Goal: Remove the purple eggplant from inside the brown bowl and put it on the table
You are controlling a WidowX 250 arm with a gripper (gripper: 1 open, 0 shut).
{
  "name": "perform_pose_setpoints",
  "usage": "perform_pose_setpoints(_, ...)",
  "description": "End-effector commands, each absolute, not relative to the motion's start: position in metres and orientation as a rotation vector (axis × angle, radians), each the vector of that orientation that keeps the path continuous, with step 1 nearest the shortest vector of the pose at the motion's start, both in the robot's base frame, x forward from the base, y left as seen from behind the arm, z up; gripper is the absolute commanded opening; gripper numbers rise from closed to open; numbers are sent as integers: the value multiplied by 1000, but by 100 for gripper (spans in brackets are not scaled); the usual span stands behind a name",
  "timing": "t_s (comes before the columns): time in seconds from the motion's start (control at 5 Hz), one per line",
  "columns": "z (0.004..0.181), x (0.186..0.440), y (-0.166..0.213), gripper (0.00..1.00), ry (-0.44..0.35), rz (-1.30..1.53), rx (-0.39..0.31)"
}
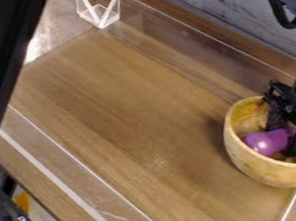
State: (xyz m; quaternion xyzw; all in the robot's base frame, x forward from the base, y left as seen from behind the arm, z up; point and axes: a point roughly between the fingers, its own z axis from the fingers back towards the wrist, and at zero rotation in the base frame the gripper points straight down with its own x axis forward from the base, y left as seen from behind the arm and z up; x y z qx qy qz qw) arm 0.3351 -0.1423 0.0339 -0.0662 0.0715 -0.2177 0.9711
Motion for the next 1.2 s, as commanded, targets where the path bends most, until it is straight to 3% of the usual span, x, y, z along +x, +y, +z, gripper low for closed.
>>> perform_pose_setpoints(0.0,56,336,-141,0,81,-455,-141)
perform_pose_setpoints(0.6,56,328,-154,0,64,-395,-142)
perform_pose_setpoints(1.0,81,333,-154,0,55,-337,-140)
